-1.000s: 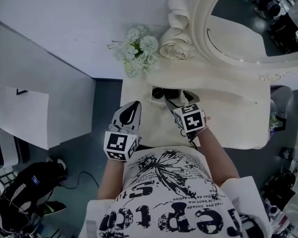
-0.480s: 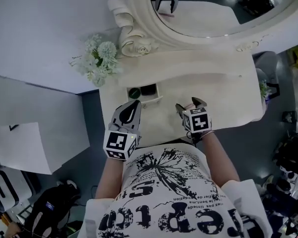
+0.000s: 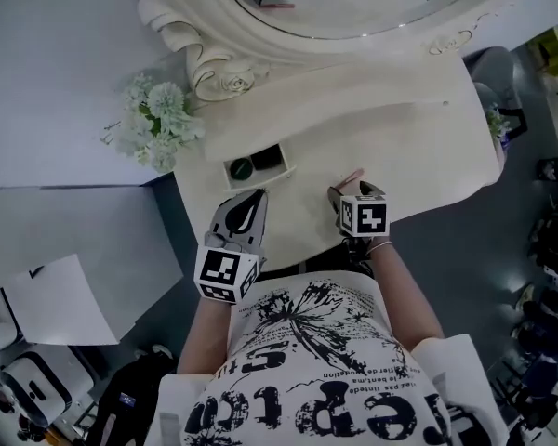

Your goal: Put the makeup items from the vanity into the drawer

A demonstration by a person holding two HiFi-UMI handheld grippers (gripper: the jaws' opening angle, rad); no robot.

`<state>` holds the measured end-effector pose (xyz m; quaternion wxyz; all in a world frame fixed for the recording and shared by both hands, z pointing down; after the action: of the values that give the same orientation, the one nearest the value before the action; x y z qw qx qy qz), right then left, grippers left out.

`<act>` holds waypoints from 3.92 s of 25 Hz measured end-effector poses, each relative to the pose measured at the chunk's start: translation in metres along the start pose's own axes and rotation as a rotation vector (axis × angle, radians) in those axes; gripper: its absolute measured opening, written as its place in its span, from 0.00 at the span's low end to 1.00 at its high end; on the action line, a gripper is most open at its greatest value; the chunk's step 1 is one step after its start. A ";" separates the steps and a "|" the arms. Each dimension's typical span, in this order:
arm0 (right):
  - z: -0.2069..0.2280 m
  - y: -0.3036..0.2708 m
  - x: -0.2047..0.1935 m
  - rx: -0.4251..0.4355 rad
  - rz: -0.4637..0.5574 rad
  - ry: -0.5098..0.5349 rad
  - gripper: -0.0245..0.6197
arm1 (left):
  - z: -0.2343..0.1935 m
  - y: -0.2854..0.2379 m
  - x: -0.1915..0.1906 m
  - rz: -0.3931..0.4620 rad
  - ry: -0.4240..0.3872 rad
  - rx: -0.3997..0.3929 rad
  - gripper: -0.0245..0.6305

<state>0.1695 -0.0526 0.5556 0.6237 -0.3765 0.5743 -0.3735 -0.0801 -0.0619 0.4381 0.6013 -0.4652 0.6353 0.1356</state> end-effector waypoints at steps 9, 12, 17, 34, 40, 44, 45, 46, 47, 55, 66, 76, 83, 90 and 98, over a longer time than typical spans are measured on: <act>0.004 -0.009 -0.001 -0.150 -0.022 -0.013 0.24 | -0.004 0.008 -0.010 -0.018 0.015 0.003 0.07; 0.004 -0.009 0.000 -0.163 -0.037 0.009 0.12 | -0.005 0.009 -0.011 -0.016 0.020 0.006 0.07; 0.003 -0.007 0.003 -0.152 -0.046 0.034 0.12 | -0.007 0.013 -0.009 0.003 0.023 0.025 0.07; -0.063 0.049 0.095 0.181 0.216 0.264 0.12 | -0.011 0.046 0.014 0.136 0.046 0.215 0.07; -0.117 0.043 0.107 0.324 0.202 0.492 0.12 | -0.013 0.073 0.007 0.181 0.100 0.367 0.07; -0.146 0.039 0.104 0.380 0.189 0.667 0.12 | -0.013 0.089 -0.004 0.191 0.135 0.440 0.07; -0.152 0.036 0.102 0.396 0.177 0.718 0.12 | -0.012 0.092 -0.007 0.192 0.147 0.460 0.07; -0.158 0.033 0.100 0.413 0.160 0.776 0.12 | -0.011 0.095 -0.009 0.194 0.158 0.481 0.07; -0.164 0.030 0.098 0.427 0.141 0.841 0.12 | -0.011 0.097 -0.012 0.194 0.169 0.498 0.07; -0.182 0.008 0.100 0.419 0.101 1.113 0.12 | -0.006 0.105 -0.027 0.188 0.221 0.579 0.07; -0.174 0.007 0.104 0.402 0.099 1.003 0.25 | -0.005 0.097 -0.025 0.179 0.219 0.572 0.07; -0.154 0.042 0.113 0.417 0.249 0.786 0.20 | -0.006 0.091 -0.008 0.182 0.153 0.497 0.07; -0.129 0.084 0.125 0.392 0.475 0.599 0.09 | -0.010 0.082 0.018 0.182 0.056 0.394 0.07; -0.105 0.124 0.122 0.382 0.676 0.441 0.06 | -0.010 0.079 0.045 0.201 -0.037 0.329 0.07; -0.082 0.153 0.109 0.389 0.854 0.328 0.06 | -0.008 0.079 0.058 0.218 -0.075 0.329 0.07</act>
<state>0.0996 -0.0870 0.3658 0.6813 0.0794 0.6873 -0.2391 -0.1361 -0.0503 0.3581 0.6743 -0.2836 0.6726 0.1114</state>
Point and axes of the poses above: the fingertips, and each gripper's own axes: y backward along the fingers, z to its right, x out of its top, the point moved 8 cm from there along y, backward along the fingers, and after that the axes turned 8 degrees about -x, right-handed, at the moved point
